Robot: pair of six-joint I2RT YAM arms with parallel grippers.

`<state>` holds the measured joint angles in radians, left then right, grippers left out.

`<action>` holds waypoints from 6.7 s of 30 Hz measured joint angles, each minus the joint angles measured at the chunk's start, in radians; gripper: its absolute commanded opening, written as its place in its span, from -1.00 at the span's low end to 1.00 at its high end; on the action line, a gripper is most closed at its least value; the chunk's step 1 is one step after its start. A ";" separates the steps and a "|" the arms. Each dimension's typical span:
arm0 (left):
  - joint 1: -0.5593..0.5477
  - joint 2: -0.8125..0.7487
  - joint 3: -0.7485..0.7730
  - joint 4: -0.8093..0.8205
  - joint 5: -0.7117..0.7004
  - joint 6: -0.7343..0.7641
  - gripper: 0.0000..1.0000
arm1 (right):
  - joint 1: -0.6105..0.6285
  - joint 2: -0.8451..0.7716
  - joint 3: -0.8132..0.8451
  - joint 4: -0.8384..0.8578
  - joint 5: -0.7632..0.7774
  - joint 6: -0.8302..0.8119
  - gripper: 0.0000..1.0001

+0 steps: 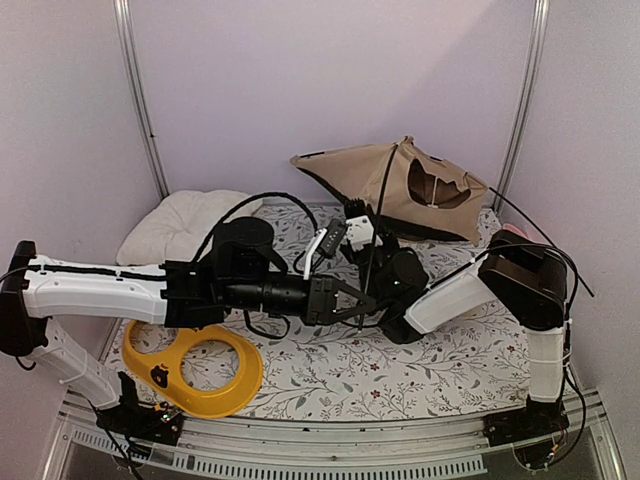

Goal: Set up the pet tent

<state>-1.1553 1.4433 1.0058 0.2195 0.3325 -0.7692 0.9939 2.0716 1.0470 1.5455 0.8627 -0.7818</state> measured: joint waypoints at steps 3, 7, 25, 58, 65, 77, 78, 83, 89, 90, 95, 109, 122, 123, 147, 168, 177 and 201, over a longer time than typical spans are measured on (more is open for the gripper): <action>0.000 0.000 0.006 0.001 0.001 -0.002 -1.00 | 0.000 -0.002 -0.014 0.000 -0.004 0.006 -1.00; 0.000 0.000 0.009 -0.001 0.011 -0.003 -1.00 | 0.000 -0.034 -0.080 0.002 -0.014 0.035 -1.00; -0.019 -0.223 -0.156 -0.046 -0.137 -0.175 -1.00 | 0.235 -0.175 -0.366 0.005 -0.059 0.100 -1.00; -0.159 -0.192 -0.160 0.203 -0.571 -0.073 -1.00 | 0.497 -0.480 -0.509 -0.179 -0.134 0.384 -1.00; -0.147 -0.122 -0.107 0.209 -0.569 -0.072 -1.00 | 0.517 -0.450 -0.505 -0.201 -0.098 0.397 -1.00; -0.119 -0.056 -0.071 0.217 -0.579 -0.043 -1.00 | 0.543 -0.446 -0.499 -0.227 -0.038 0.393 -1.00; -0.119 -0.048 -0.070 0.225 -0.582 -0.038 -1.00 | 0.544 -0.446 -0.497 -0.231 -0.034 0.392 -1.00; -0.119 -0.023 -0.069 0.251 -0.605 -0.018 -1.00 | 0.546 -0.446 -0.496 -0.248 -0.021 0.385 -1.00; -0.119 -0.016 -0.069 0.263 -0.626 0.003 -1.00 | 0.555 -0.448 -0.496 -0.251 0.000 0.377 -1.00; -0.119 -0.016 -0.069 0.264 -0.629 0.003 -1.00 | 0.556 -0.450 -0.496 -0.253 0.002 0.374 -1.00; -0.107 -0.016 -0.069 0.274 -0.628 -0.003 -1.00 | 0.558 -0.473 -0.496 -0.267 0.001 0.370 -1.00; -0.068 0.012 -0.077 0.374 -0.483 -0.030 -1.00 | 0.564 -0.572 -0.500 -0.387 -0.051 0.411 -1.00; -0.068 0.026 -0.093 0.442 -0.445 -0.042 -1.00 | 0.564 -0.647 -0.530 -0.463 -0.089 0.474 -1.00; -0.068 0.026 -0.093 0.442 -0.444 -0.042 -1.00 | 0.564 -0.648 -0.530 -0.466 -0.091 0.478 -1.00; -0.068 0.030 -0.104 0.500 -0.417 -0.058 -1.00 | 0.535 -0.714 -0.534 -0.547 -0.173 0.539 -1.00; -0.067 0.041 -0.115 0.528 -0.427 -0.070 -1.00 | 0.514 -0.756 -0.521 -0.649 -0.221 0.540 -1.00; -0.065 0.042 -0.128 0.559 -0.446 -0.070 -1.00 | 0.504 -0.789 -0.522 -0.675 -0.223 0.557 -1.00; -0.061 0.076 -0.139 0.608 -0.484 -0.073 -1.00 | 0.442 -0.802 -0.494 -0.794 -0.291 0.623 -1.00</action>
<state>-1.2163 1.5192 0.8665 0.8272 -0.1516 -0.8425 1.4361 1.2694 0.5533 0.7513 0.5713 -0.1585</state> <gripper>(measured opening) 0.036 0.036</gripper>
